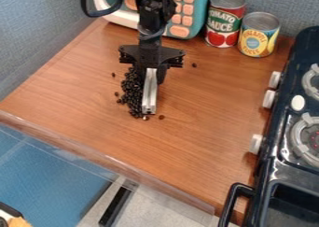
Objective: Sweep into pile
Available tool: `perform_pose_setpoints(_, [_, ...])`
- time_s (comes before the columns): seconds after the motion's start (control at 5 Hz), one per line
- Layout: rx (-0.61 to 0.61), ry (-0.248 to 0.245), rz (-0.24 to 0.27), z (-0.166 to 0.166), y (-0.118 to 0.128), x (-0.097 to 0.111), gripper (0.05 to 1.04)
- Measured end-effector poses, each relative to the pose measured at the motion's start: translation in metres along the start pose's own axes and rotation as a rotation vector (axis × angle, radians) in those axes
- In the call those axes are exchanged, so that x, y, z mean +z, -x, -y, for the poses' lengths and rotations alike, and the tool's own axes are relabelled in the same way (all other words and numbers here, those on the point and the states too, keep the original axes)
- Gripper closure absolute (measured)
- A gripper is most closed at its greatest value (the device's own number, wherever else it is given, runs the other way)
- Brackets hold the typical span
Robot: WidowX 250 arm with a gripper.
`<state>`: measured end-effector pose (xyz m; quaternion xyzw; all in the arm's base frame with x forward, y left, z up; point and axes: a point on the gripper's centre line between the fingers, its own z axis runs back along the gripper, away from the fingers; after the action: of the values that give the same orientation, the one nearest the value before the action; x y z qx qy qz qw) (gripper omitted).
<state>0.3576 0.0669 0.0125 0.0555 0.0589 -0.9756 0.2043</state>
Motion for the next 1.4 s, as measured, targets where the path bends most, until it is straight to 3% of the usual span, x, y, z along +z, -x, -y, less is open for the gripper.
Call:
perform_pose_setpoints(0.4, [0.029,0.003,0.006,0.014,-0.001,0.000,0.706])
perform_pose_setpoints(1.0, [0.068,-0.073,0.104,-0.005,-0.008,0.012,0.706])
perform_pose_setpoints(1.4, [0.041,-0.100,0.117,-0.027,-0.013,0.020,0.707])
